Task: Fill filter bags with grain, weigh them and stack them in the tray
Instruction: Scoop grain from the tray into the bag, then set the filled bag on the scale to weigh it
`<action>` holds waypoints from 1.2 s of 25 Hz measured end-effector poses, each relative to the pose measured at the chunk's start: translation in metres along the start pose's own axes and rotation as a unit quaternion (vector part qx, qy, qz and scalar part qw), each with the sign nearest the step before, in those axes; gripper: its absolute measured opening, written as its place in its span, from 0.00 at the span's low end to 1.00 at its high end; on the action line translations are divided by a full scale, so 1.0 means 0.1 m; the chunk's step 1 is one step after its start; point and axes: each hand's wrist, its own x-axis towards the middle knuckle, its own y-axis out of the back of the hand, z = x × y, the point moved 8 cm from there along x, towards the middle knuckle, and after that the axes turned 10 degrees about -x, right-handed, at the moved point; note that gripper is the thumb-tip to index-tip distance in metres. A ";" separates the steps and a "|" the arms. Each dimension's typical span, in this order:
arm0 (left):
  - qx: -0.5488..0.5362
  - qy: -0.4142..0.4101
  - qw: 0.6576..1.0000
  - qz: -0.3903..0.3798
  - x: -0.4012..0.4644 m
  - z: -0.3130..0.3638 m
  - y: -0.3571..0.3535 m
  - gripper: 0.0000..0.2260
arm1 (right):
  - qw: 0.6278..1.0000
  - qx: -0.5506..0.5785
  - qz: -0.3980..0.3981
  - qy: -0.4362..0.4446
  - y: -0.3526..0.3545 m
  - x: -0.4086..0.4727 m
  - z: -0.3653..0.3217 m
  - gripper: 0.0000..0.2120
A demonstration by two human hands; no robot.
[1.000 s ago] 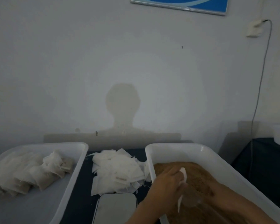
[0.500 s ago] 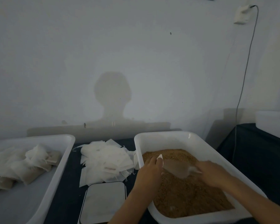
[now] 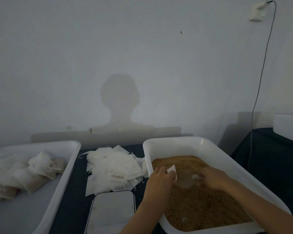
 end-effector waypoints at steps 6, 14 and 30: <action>0.006 -0.014 1.000 -0.017 0.11 -0.05 -0.05 0.10 | 0.991 0.133 0.008 0.015 0.07 -0.29 0.33 0.04; -0.046 -0.025 0.993 -0.102 0.27 -0.06 -0.16 0.07 | 0.991 0.112 -0.018 0.072 0.72 -0.85 0.42 0.05; -0.134 -0.056 0.984 -0.101 0.19 0.11 0.01 0.05 | 0.979 -0.198 0.018 0.047 1.19 -0.71 0.09 0.16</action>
